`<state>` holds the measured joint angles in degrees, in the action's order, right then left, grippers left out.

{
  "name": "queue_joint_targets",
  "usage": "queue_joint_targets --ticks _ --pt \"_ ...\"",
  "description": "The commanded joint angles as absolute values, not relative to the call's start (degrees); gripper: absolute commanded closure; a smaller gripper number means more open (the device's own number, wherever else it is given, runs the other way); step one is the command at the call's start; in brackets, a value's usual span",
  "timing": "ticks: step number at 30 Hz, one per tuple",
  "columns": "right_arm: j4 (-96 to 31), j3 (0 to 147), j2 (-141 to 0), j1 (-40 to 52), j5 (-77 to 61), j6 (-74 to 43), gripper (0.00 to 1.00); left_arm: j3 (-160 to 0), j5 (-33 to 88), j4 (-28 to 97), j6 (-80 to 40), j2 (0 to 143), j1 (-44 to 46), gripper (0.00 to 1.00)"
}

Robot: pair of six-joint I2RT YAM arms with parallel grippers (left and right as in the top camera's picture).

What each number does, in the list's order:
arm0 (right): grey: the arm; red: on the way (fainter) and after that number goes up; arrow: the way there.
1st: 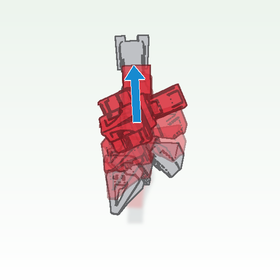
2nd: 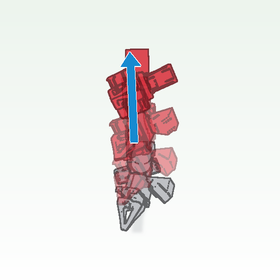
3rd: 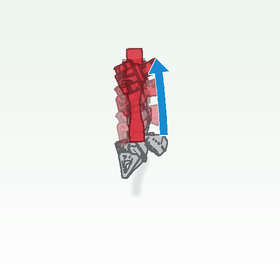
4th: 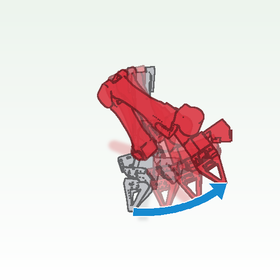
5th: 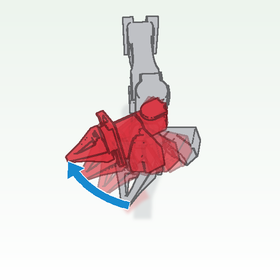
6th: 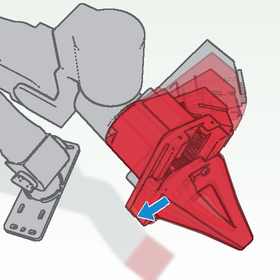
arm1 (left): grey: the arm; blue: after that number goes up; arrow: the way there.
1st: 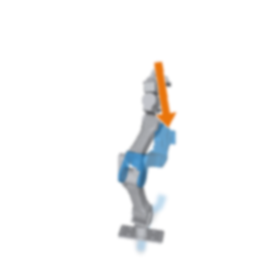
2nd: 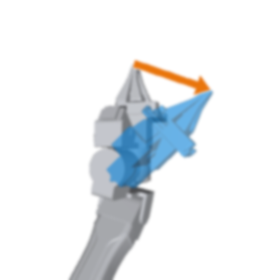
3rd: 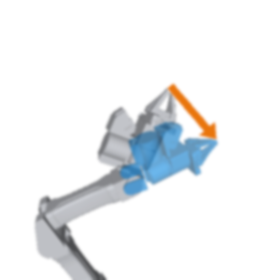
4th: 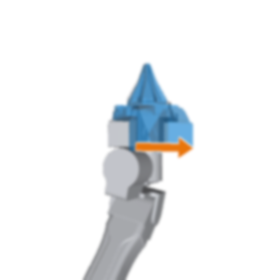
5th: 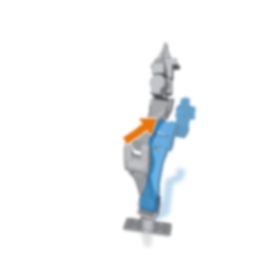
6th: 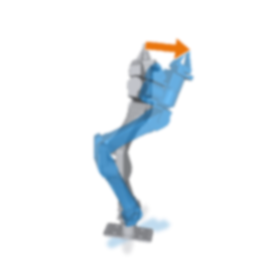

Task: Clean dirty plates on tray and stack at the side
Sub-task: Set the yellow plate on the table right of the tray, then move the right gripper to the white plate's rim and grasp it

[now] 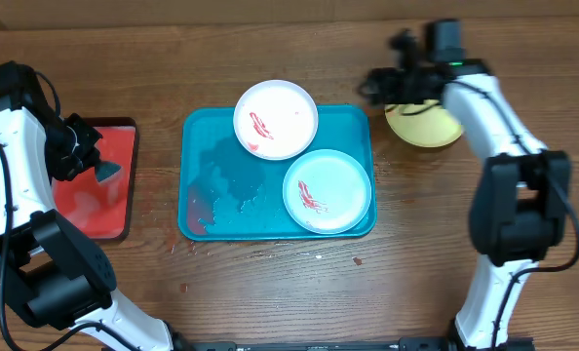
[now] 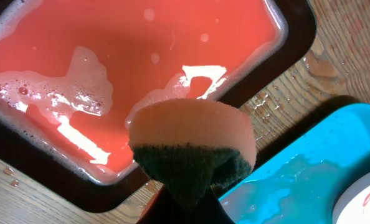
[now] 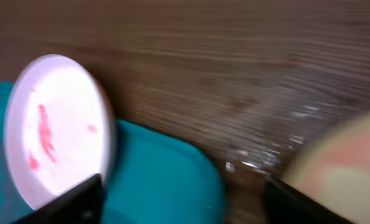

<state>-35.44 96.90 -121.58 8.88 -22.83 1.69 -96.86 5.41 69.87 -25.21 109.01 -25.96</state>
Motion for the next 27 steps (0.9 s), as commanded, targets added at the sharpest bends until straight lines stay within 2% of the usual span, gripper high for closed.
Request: queue_joint_targets --ticks 1,8,10,12,13,16,17,23,27 --pt "-32.1 96.7 -122.8 15.1 -13.9 3.0 0.0 -97.5 6.0 69.9 -25.7 109.1 -25.8 0.94" --pt "-23.9 96.7 -128.4 23.5 -2.1 3.0 0.0 -97.5 6.0 70.4 -25.7 109.1 -25.8 0.94" --pt "-23.3 96.7 -129.6 24.4 -1.8 3.0 0.17 -97.5 6.0 70.4 -25.7 109.1 -25.8 0.94" --pt "-23.2 96.7 -129.8 24.6 -2.0 2.8 0.43 -97.5 6.0 70.4 -25.7 109.1 -25.8 0.94" --pt "-23.2 96.7 -129.9 24.7 -2.6 2.8 0.5 -97.5 6.0 70.3 -25.7 109.1 -25.8 0.94" --pt "-23.2 96.7 -130.0 25.0 -2.7 2.9 0.51 -97.5 6.0 70.1 -25.7 109.1 -25.8 0.94" --pt "-23.2 96.7 -130.0 25.0 -2.7 2.9 0.54 -97.5 6.0 70.0 -25.7 109.1 -25.8 0.94" --pt "-23.4 96.7 -130.0 25.8 -4.0 2.8 0.84 -97.5 6.0 70.0 -25.7 109.1 -25.8 0.94" --pt "-24.1 96.7 -130.0 27.0 -5.4 2.1 0.96 -97.5 6.0 70.0 -25.7 109.1 -25.8 0.94"
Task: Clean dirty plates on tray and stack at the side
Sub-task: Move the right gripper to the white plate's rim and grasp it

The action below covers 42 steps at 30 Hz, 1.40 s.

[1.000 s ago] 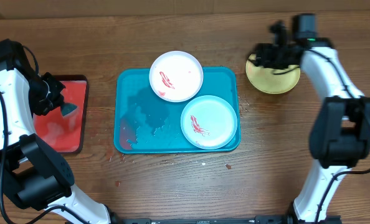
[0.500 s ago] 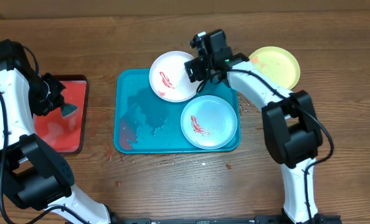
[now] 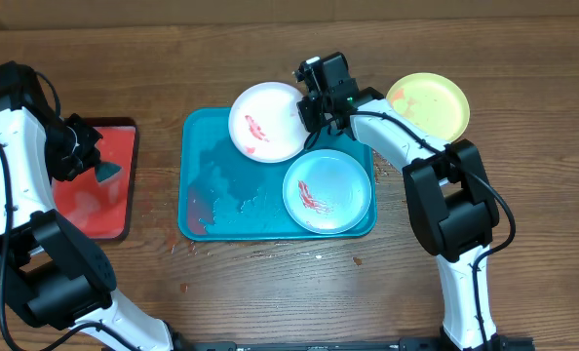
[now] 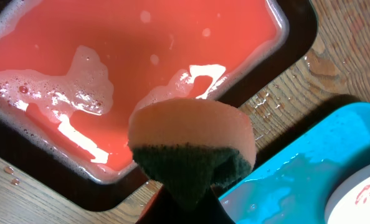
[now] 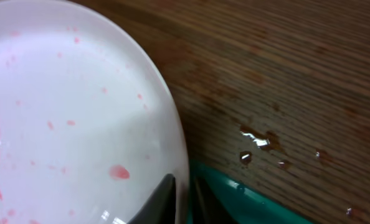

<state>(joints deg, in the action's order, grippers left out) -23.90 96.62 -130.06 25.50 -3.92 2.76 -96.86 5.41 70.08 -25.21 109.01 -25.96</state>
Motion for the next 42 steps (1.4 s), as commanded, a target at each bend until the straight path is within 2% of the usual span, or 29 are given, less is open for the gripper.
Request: queue_joint_targets --ticks 1,11,14,16,19,22,28,36,38,40,42 --pt "-24.4 96.7 -130.0 27.4 -5.5 1.3 0.96 -97.5 6.0 70.0 -25.7 109.1 -25.8 0.94" --pt "-30.0 96.7 -130.0 34.2 -13.2 -3.9 0.96 -97.5 6.0 70.0 -25.7 109.1 -25.8 0.94" --pt "-29.5 96.7 -130.0 36.4 -12.8 -5.0 0.87 -97.5 6.0 70.0 -25.7 109.1 -25.8 0.94" --pt "-28.5 96.7 -130.0 37.2 -11.1 -5.0 0.74 -97.5 6.0 70.0 -25.7 109.1 -25.8 0.94" --pt "-27.1 96.7 -130.0 37.8 -5.6 -4.9 0.66 -97.5 6.0 69.9 -25.7 109.1 -25.8 0.94" --pt "-25.6 96.7 -130.0 37.8 -4.7 -1.1 0.64 -97.5 6.0 69.8 -25.7 109.1 -25.4 0.94" --pt "-24.3 96.7 -132.1 37.8 -6.2 9.8 0.64 -97.5 6.0 69.8 -24.6 109.1 -23.9 0.94" --pt "-23.5 96.7 -133.7 38.5 -12.2 10.7 0.65 -97.5 6.0 69.5 -24.4 109.1 -23.5 0.95" --pt "-22.9 96.7 -133.7 38.9 -12.1 10.5 0.75 -97.5 6.0 69.5 -24.4 109.1 -23.1 0.96" --pt "-22.6 96.7 -133.7 38.9 -12.0 9.3 0.94 -97.5 6.1 69.6 -23.8 109.1 -22.3 0.96" --pt "-22.4 96.7 -133.7 38.9 -10.1 4.7 0.96 -97.5 6.3 69.6 -22.1 109.1 -21.2 0.96"
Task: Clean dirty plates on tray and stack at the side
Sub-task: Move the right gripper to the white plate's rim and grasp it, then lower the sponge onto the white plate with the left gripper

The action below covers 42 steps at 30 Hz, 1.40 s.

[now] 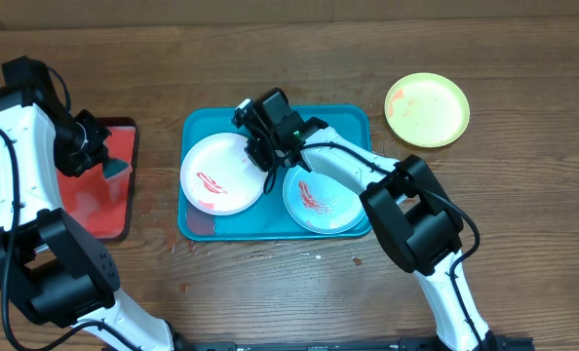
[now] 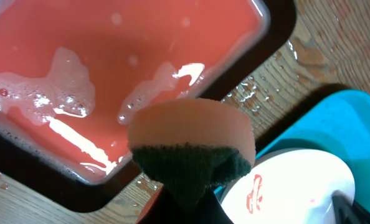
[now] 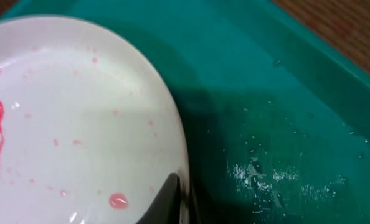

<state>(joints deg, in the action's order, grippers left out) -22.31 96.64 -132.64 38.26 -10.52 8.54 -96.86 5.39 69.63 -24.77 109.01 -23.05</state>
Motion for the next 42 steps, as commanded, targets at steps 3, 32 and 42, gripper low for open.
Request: queue_joint_targets --ticks 3,32,42 --pt "-22.5 96.7 -133.7 38.8 -6.5 -3.5 0.96 -97.5 7.7 69.6 -20.6 109.1 -19.4 0.96" --pt "-42.4 101.0 -133.4 36.2 5.9 -30.7 0.96 -94.6 11.7 61.0 -16.3 124.0 4.8 0.96" --pt "-39.7 100.9 -133.4 36.9 -8.6 -30.7 0.96 -94.6 16.6 55.6 -16.3 126.2 6.3 0.96"
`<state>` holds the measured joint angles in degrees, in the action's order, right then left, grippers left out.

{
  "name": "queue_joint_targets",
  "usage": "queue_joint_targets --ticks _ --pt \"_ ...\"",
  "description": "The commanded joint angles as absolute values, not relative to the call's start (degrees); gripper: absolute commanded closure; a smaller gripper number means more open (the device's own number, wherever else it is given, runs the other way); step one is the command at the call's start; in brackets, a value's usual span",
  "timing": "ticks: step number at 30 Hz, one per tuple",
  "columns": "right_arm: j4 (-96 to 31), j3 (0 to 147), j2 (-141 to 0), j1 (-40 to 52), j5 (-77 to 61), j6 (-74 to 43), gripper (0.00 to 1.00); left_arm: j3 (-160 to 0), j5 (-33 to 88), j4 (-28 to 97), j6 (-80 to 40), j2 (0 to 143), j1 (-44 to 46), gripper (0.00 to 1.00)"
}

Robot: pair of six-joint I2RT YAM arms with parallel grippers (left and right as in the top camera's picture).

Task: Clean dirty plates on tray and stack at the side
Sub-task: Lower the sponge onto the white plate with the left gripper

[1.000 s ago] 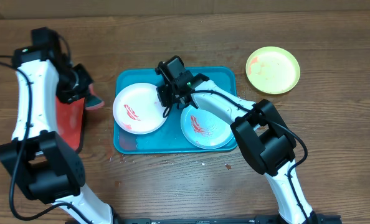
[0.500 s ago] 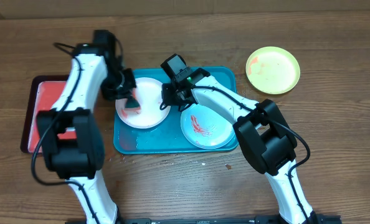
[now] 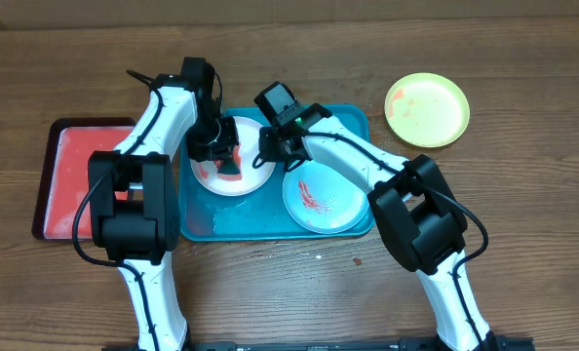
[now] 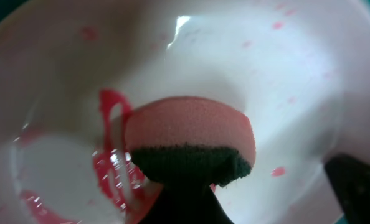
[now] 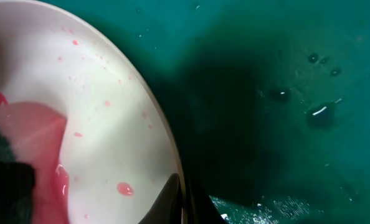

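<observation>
A white plate smeared with red sits in the left part of the blue tray. My left gripper is shut on a pink and green sponge pressed onto the plate's face, where wet red streaks show. My right gripper is shut on the plate's right rim. A pale blue plate with a red smear lies in the tray's right part. A yellow-green plate rests on the table at the far right.
A dark tray of red soapy water lies at the left of the table. Both arms cross over the blue tray's upper left. Water drops dot the wood below the blue tray.
My left gripper has moved with the sponge from over the red water tray's edge onto the white plate. My right gripper still holds the plate's rim; the plate sits slightly further right.
The sponge hung over the red water tray while my right gripper was by the yellow-green plate. Then the right gripper was shut on the white plate's rim at the tray's top. Then the plate lay in the tray's left part. Now the sponge is on it.
</observation>
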<state>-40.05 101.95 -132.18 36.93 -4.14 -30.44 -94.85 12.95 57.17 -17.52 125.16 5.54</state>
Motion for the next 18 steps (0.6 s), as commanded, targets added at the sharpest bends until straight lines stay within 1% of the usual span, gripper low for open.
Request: queue_joint_targets --ticks 1,3,8,13,18 --pt "-39.6 100.9 -133.4 37.0 -8.7 -30.7 0.96 -94.6 17.3 54.9 -16.3 126.2 6.5 0.96" --pt "-39.2 100.9 -133.4 37.0 -8.6 -30.7 0.96 -94.6 19.1 53.3 -16.3 126.2 6.7 0.96" --pt "-38.7 100.9 -133.4 37.0 -8.6 -30.7 0.96 -94.6 18.5 51.4 -16.9 126.3 7.6 0.96" --pt "-39.1 100.9 -133.4 37.0 -8.5 -30.7 0.96 -94.5 11.0 52.4 -22.4 126.3 7.5 0.96" --pt "-39.3 100.9 -133.4 37.0 -8.4 -30.7 0.96 -93.3 5.7 53.2 -22.5 126.3 7.6 0.96"
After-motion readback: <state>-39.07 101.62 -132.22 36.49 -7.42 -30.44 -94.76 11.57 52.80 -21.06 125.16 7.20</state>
